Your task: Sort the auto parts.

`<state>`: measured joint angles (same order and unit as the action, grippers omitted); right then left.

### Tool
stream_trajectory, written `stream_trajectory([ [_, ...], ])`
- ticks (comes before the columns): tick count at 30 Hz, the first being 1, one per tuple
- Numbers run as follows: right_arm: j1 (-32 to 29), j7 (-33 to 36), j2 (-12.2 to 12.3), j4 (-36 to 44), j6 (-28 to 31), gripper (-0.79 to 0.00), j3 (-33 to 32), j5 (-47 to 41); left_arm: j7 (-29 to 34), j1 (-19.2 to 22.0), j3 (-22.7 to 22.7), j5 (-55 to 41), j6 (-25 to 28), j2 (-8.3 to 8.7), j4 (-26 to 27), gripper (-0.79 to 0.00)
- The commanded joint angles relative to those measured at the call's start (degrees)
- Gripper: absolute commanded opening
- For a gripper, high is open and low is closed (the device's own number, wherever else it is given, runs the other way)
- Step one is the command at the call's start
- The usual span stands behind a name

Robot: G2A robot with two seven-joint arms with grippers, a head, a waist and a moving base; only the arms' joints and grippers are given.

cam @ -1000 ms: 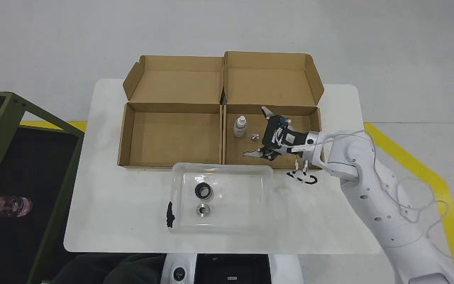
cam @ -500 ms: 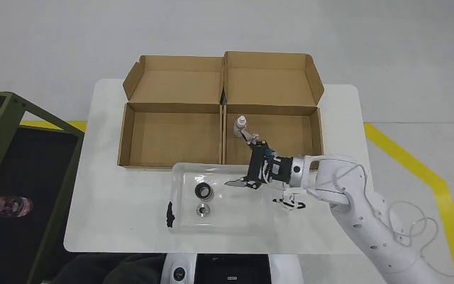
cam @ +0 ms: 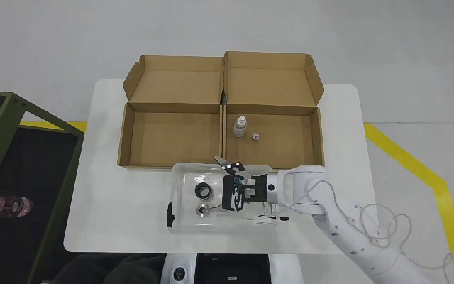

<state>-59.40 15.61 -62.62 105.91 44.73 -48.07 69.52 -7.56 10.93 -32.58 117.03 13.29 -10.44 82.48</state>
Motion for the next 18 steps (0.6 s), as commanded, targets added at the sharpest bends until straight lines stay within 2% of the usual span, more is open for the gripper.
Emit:
stream_trajectory([
  [1,0.3,-0.1,-0.4,-0.4,0.0,0.000,1.4,0.3,0.0,0.0,0.0,0.0,0.0,0.00,0.0,0.000],
  [12,2.8,-0.7,-2.2,-4.5,-0.4,0.000,6.8,2.3,0.0,0.0,0.0,0.0,0.0,0.00,0.0,0.000],
  [15,3.4,-0.4,-2.7,-5.9,-0.3,-0.071,8.0,2.5,0.0,0.0,0.0,0.0,0.0,0.00,0.0,0.000],
  [18,3.9,-0.1,-3.2,-7.1,-0.4,-0.102,8.8,2.4,0.0,0.0,0.0,0.0,0.0,0.00,0.0,0.000],
])
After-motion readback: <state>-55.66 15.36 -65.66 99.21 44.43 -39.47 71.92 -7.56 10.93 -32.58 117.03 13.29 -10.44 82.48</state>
